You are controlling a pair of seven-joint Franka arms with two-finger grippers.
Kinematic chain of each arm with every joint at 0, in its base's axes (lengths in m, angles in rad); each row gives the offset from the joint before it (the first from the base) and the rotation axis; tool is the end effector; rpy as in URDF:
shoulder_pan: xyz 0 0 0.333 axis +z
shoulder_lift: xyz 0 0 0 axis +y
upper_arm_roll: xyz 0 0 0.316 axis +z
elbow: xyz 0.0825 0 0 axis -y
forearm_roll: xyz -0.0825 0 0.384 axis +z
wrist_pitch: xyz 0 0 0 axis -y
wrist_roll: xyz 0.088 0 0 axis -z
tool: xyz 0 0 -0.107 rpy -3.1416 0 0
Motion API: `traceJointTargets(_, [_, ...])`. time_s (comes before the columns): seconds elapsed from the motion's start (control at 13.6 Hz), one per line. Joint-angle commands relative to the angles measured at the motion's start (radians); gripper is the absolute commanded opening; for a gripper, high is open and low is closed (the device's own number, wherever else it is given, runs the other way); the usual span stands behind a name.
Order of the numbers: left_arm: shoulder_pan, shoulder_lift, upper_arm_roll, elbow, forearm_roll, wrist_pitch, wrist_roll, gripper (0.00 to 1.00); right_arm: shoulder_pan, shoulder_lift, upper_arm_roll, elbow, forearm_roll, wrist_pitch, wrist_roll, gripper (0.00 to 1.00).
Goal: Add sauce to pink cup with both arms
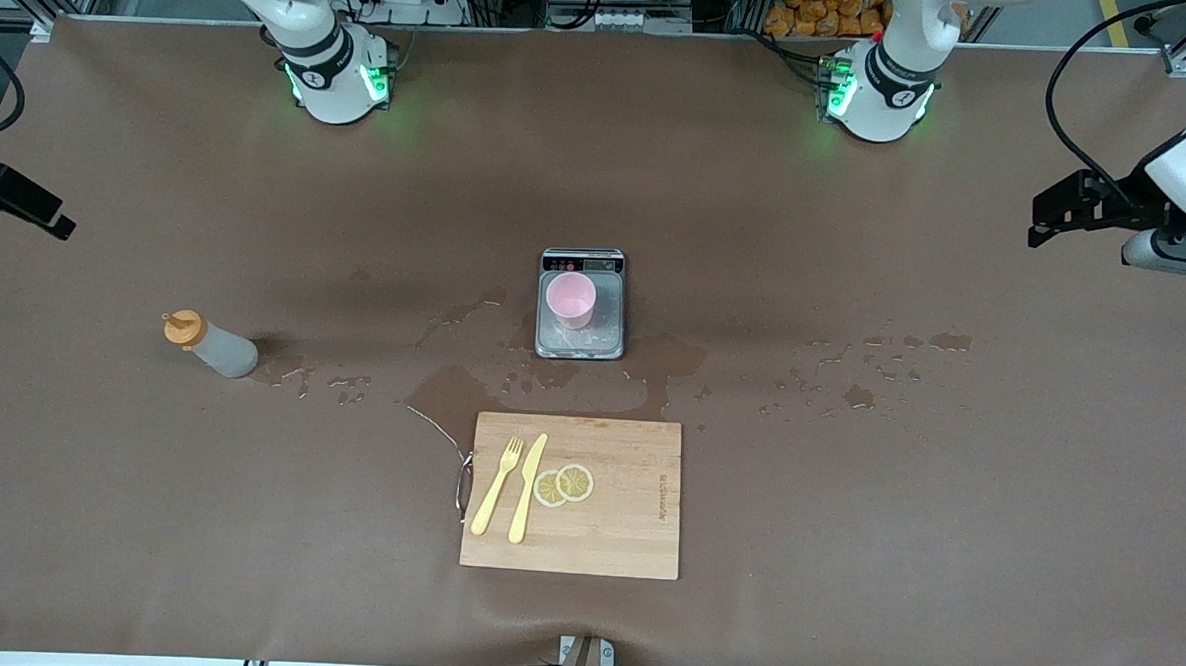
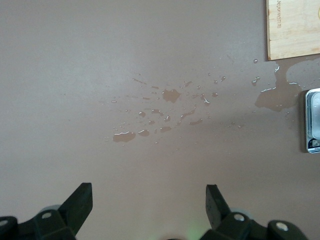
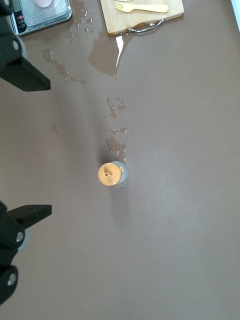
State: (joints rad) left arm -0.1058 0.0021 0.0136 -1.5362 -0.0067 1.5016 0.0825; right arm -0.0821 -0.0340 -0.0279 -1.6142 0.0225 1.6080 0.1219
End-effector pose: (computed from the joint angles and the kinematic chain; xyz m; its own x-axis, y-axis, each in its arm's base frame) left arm 0.5459 -0.0512 0.6336 0.9841 -0.1742 -0.0360 -0.1740 -0.9847 0.0097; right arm 0.5443 -0.0580 0.6260 0.9727 -0.2306 0.0247 -0.2299 -0.9728 -0.0266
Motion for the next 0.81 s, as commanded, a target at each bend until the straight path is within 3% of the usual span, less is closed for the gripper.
traceJointTargets(0.0, [0.0,-0.002,-0.004,0.01,0.03,-0.004,0.0,1.0,0.015,-0.009,-0.006,-0.012,-0.024,0.01,0.021,1.0])
traceJointTargets(0.74, [-0.002,-0.001,-0.004,0.008,0.031,-0.004,0.0,1.0,0.024,-0.007,0.002,-0.016,-0.009,0.015,0.024,1.0])
